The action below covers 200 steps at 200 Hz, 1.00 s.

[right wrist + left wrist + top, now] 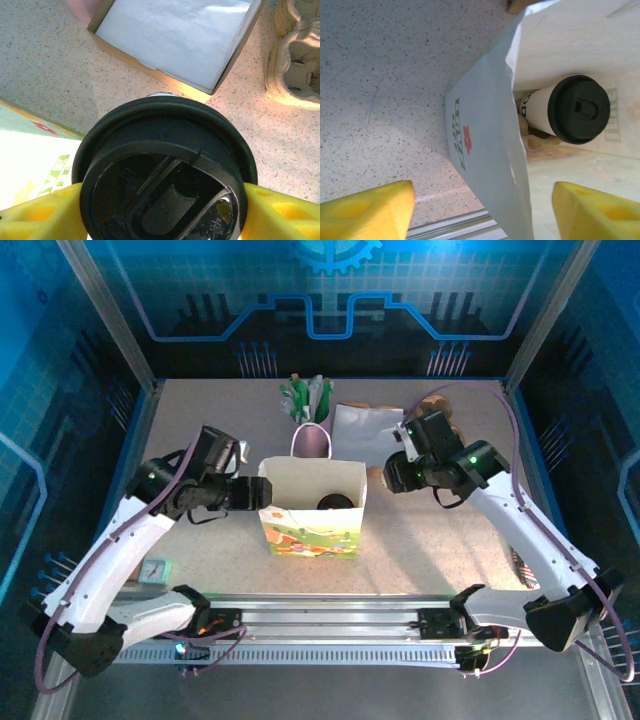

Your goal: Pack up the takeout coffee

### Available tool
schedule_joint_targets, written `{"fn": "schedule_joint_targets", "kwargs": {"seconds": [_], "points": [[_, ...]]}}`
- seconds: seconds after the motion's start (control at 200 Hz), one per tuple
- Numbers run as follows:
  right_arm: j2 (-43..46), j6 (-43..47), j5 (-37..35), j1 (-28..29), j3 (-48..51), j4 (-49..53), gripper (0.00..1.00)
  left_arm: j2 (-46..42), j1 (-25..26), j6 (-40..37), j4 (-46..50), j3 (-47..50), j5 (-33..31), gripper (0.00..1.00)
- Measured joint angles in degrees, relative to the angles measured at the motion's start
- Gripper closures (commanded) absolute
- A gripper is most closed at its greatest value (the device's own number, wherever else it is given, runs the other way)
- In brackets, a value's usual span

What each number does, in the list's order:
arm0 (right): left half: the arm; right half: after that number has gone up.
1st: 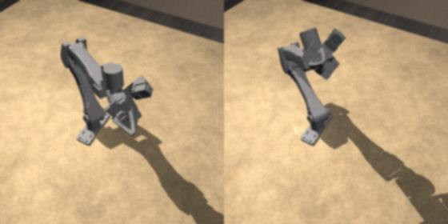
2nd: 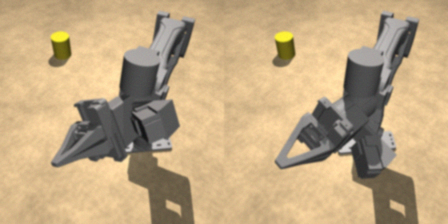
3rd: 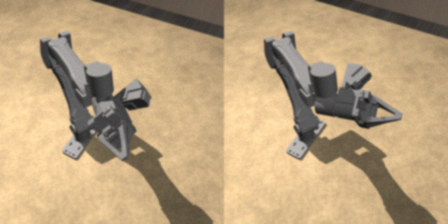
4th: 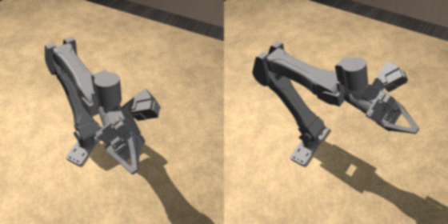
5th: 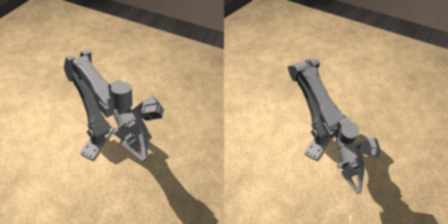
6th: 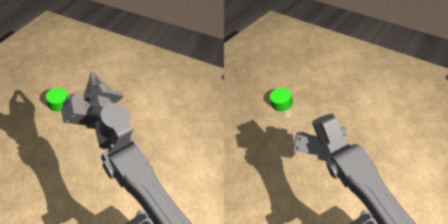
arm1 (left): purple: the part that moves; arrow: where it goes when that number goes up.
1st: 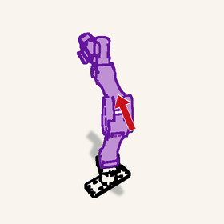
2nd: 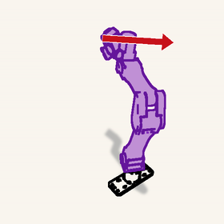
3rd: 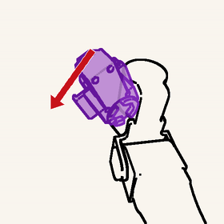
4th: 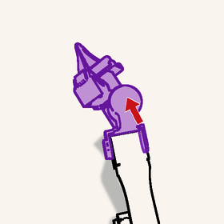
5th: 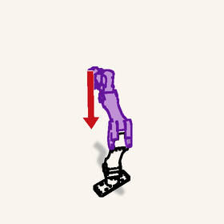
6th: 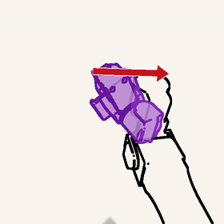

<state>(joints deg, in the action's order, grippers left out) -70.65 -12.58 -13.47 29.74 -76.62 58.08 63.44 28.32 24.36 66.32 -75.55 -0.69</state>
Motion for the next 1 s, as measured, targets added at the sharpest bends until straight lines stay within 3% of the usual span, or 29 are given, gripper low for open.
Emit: {"fn": "schedule_joint_targets", "kwargs": {"seconds": [0.275, 0.385, 0.52, 0.77, 1.001], "points": [[1.6, 0.0, -0.5, 0.3, -2.8, 1.6, 0.3, 3.4, 0.0, -0.5, -1.7, 0.0, -2.1, 0.44], [1.9, 0.1, -0.9, 0.7, -3.9, 2.3, 0.3, 4.8, 0.0, -0.9, -2.6, -0.2, -2.6, 0.57], [2.3, 0.5, -1.1, 1.1, -5.6, 3.3, 0.31, 6.7, 0.0, -1.0, -3.5, -0.9, -3.2, 0.61], [2.6, 1.4, -1.3, 2.6, -11.4, 5.9, 0.31, 9.9, 0.0, -3.2, -6.0, -3.0, -3.7, 0.81], [2.6, 2.3, -2.0, 3.6, -15.9, 8.6, 0.31, 14.2, 0.0, -5.5, -8.2, -4.9, -3.7, 0.85]]}}
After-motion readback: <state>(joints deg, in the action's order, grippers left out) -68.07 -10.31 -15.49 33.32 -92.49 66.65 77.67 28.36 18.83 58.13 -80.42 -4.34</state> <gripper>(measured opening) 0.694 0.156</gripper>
